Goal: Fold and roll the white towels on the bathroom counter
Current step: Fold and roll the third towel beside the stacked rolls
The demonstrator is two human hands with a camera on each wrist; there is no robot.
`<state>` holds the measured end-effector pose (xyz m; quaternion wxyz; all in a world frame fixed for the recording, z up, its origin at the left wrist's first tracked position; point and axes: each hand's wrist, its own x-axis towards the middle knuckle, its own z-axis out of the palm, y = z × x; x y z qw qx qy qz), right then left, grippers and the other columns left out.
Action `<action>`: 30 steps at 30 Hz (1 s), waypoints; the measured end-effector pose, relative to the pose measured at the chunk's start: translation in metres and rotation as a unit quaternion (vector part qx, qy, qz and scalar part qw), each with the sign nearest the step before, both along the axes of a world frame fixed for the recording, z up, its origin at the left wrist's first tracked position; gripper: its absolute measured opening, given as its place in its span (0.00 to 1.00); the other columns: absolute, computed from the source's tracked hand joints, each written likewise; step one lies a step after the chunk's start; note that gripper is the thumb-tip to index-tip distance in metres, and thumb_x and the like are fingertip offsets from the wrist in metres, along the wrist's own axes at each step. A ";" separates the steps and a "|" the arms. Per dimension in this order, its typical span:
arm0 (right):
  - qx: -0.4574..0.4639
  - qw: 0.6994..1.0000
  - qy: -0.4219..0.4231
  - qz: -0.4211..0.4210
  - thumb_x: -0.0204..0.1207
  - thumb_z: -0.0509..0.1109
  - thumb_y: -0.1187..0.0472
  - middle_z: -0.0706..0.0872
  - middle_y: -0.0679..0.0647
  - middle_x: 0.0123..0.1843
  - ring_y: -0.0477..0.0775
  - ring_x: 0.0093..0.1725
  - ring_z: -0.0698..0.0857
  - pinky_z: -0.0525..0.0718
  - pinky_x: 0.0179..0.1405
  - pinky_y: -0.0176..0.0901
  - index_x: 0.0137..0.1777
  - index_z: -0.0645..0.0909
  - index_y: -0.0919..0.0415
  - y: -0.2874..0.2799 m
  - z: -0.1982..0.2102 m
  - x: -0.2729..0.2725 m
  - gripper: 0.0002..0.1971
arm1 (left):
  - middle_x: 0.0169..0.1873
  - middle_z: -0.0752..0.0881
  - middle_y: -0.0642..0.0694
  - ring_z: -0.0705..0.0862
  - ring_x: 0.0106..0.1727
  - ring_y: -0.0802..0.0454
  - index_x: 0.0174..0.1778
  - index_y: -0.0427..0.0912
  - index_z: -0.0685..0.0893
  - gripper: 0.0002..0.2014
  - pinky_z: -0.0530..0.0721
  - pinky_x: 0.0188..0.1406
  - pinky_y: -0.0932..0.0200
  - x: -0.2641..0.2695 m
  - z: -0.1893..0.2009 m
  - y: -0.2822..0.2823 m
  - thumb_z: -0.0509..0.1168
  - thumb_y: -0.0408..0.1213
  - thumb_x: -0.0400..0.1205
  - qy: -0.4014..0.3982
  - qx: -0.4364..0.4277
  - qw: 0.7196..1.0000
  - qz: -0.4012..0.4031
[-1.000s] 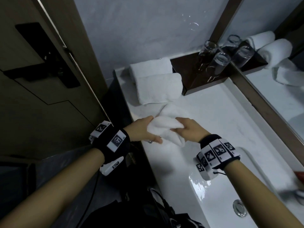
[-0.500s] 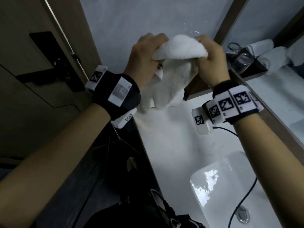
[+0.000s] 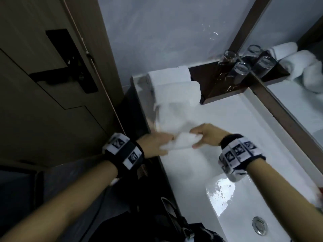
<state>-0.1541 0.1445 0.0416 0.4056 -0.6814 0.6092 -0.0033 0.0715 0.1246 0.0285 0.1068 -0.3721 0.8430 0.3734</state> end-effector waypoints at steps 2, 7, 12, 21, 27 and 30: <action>0.059 0.998 0.006 -0.016 0.62 0.80 0.70 0.84 0.51 0.42 0.47 0.47 0.80 0.73 0.37 0.25 0.48 0.86 0.64 0.019 -0.028 0.000 0.14 | 0.70 0.75 0.38 0.74 0.71 0.44 0.72 0.37 0.70 0.28 0.72 0.69 0.55 -0.001 -0.026 0.019 0.69 0.35 0.77 0.029 0.061 0.997 0.032; 0.124 0.990 0.058 -0.015 0.62 0.81 0.60 0.80 0.45 0.48 0.48 0.52 0.78 0.71 0.52 0.36 0.58 0.83 0.54 0.049 -0.062 -0.005 0.23 | 0.52 0.82 0.34 0.81 0.54 0.43 0.54 0.34 0.78 0.18 0.75 0.46 0.56 0.003 -0.053 0.051 0.74 0.36 0.72 0.057 0.128 0.990 0.016; 0.223 0.974 0.027 0.002 0.58 0.81 0.46 0.87 0.45 0.47 0.52 0.56 0.83 0.77 0.61 0.43 0.47 0.85 0.49 0.053 -0.063 -0.009 0.18 | 0.49 0.85 0.36 0.82 0.52 0.44 0.54 0.36 0.81 0.19 0.78 0.51 0.55 0.000 -0.054 0.054 0.75 0.42 0.72 0.056 0.143 0.988 -0.022; -0.032 0.971 -0.093 -0.216 0.76 0.71 0.59 0.88 0.54 0.42 0.50 0.42 0.83 0.77 0.46 0.28 0.43 0.87 0.62 0.024 -0.058 -0.018 0.07 | 0.47 0.87 0.33 0.83 0.45 0.47 0.50 0.32 0.85 0.08 0.80 0.49 0.61 -0.014 -0.053 0.015 0.66 0.29 0.78 0.172 0.083 0.967 0.167; -0.097 0.966 -0.095 -0.220 0.74 0.73 0.60 0.77 0.52 0.70 0.51 0.68 0.76 0.69 0.64 0.32 0.67 0.78 0.55 0.017 -0.075 -0.006 0.21 | 0.55 0.80 0.30 0.80 0.53 0.39 0.57 0.29 0.80 0.12 0.78 0.56 0.58 -0.013 -0.061 -0.035 0.59 0.22 0.79 0.169 -0.034 0.950 0.261; -0.073 0.978 -0.081 -0.175 0.75 0.72 0.58 0.64 0.49 0.81 0.48 0.80 0.60 0.57 0.75 0.33 0.75 0.69 0.50 0.009 -0.079 0.002 0.29 | 0.61 0.77 0.29 0.76 0.64 0.36 0.63 0.29 0.77 0.16 0.74 0.68 0.50 -0.020 -0.069 -0.050 0.56 0.22 0.80 0.143 -0.056 0.950 0.271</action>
